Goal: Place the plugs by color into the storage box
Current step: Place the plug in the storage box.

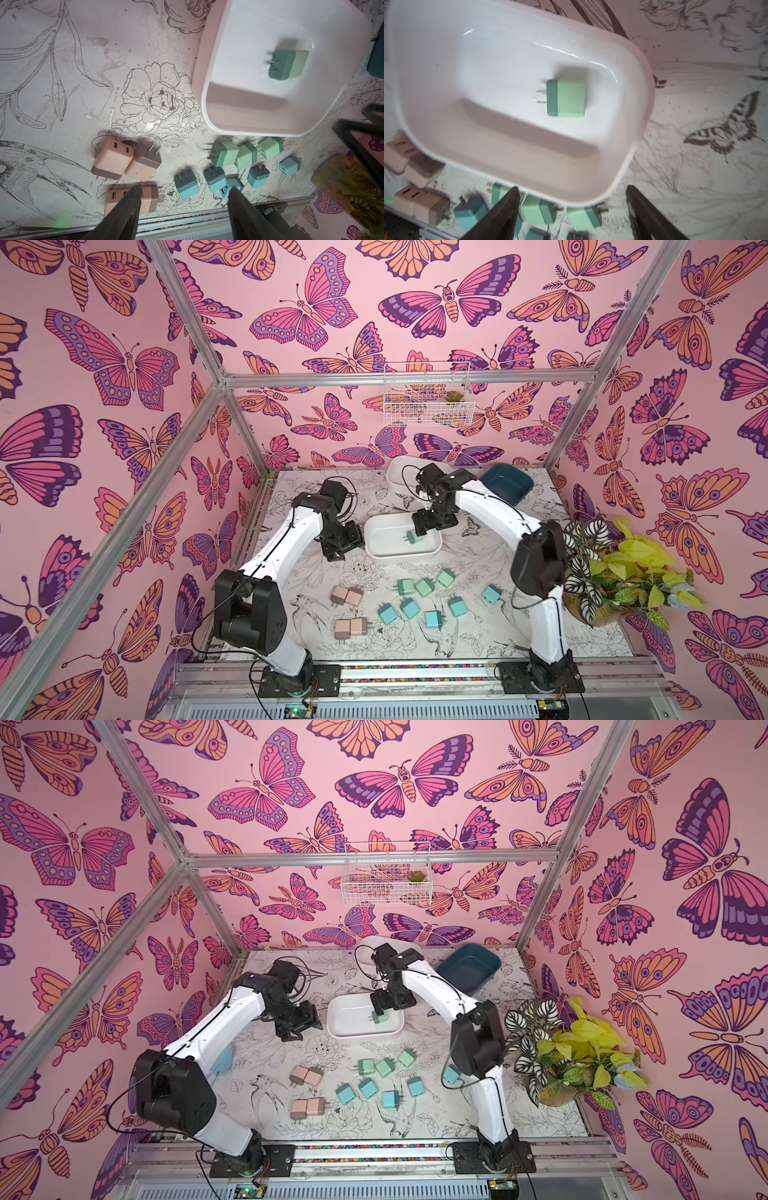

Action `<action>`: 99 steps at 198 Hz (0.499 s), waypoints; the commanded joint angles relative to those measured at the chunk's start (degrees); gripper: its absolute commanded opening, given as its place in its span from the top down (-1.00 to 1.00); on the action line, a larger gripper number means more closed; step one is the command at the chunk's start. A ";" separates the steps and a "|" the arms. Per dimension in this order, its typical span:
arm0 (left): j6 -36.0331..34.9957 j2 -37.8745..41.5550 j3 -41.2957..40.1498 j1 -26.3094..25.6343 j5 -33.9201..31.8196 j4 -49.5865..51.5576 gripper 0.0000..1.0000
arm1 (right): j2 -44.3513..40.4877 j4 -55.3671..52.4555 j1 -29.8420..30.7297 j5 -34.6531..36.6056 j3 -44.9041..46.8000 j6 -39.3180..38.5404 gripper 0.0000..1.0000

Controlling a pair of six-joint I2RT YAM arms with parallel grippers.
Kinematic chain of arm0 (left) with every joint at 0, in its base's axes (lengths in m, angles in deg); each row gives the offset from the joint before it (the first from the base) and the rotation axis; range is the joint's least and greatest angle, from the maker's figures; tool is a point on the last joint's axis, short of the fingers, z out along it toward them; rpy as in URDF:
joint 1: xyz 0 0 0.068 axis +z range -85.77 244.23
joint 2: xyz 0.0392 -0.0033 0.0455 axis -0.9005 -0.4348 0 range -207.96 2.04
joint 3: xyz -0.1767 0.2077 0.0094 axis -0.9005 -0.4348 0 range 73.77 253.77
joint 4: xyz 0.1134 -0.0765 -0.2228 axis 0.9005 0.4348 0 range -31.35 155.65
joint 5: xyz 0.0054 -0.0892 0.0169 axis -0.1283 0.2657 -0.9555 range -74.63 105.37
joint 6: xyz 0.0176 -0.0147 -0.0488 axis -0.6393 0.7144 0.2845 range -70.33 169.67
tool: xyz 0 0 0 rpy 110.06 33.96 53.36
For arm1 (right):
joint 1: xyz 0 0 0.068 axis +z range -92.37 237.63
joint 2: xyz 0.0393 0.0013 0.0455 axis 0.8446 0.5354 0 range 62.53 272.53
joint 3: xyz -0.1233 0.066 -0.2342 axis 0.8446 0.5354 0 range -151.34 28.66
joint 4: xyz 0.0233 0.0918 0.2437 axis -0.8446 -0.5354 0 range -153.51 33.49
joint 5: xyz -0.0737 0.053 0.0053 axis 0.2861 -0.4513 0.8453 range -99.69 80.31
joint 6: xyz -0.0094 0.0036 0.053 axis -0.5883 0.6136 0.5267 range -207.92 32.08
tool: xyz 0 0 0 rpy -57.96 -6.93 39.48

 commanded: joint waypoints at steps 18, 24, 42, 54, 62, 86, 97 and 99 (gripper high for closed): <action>-0.06 -2.27 2.14 -0.45 0.65 1.06 -0.36 | -15.29 0.29 0.25 1.42 16.79 1.62 -0.62; -0.09 -2.38 2.14 -0.57 0.64 1.06 -0.36 | -17.18 0.74 0.29 0.93 19.56 2.76 -0.63; -0.27 -2.82 1.97 -1.07 0.73 0.98 -0.36 | -22.49 3.02 0.25 -1.02 27.13 7.23 -0.63; -0.64 -3.48 1.96 -1.47 1.31 0.89 -0.36 | -25.98 5.08 0.30 -2.50 31.71 10.82 -0.63; -1.07 -3.94 2.05 -1.88 1.64 0.93 -0.36 | -27.37 6.62 0.30 -3.47 34.56 13.40 -0.64; -1.13 -4.33 2.05 -2.88 1.81 0.96 -0.36 | -29.70 10.86 0.39 -4.80 40.74 20.17 -0.64; -0.94 -4.29 1.96 -3.14 1.68 0.91 -0.36 | -29.49 12.37 0.32 -5.24 42.23 21.77 -0.65; -0.93 -4.21 1.96 -3.16 1.74 0.91 -0.37 | -29.35 12.60 0.35 -5.30 42.46 21.95 -0.65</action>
